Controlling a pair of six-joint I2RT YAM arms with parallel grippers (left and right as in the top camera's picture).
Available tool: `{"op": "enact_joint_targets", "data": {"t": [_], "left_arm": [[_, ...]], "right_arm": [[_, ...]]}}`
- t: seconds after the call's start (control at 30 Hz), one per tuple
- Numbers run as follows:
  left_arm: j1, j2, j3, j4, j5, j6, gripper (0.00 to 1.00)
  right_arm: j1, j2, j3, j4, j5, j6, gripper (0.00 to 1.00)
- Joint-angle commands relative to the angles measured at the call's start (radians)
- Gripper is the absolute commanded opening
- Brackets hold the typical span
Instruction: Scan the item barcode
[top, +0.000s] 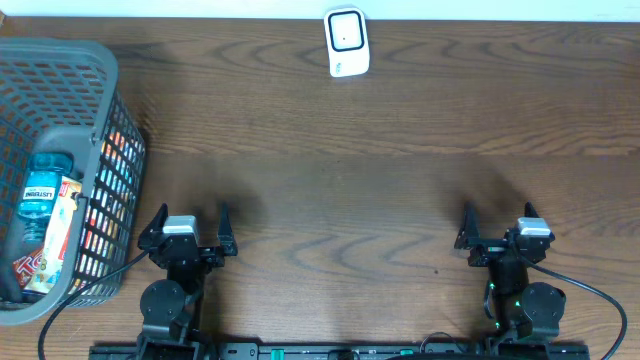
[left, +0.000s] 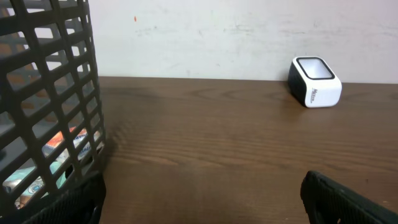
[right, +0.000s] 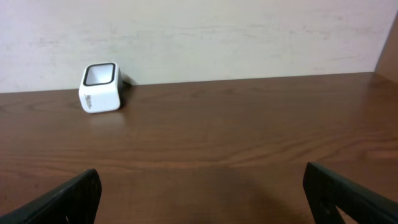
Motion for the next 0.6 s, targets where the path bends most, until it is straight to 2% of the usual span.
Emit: {"op": "enact_joint_targets", "data": {"t": [0.0, 0.3, 0.57], "left_arm": [[0.003, -0.005, -0.034, -0.013, 0.006, 0.014, 0.99], [0.003, -0.005, -0.015, 0.055, 0.134, -0.007, 0.99], [0.003, -0.001, 0.084, 0.056, 0.163, -0.132, 0.99]], "right_arm": [[0.010, 0.001, -0.001, -0.004, 0.007, -0.011, 0.99], [0.010, 0.001, -0.001, -0.004, 0.007, -0.011, 0.99], [0.010, 0.001, -0.001, -0.004, 0.007, -0.011, 0.99]]}}
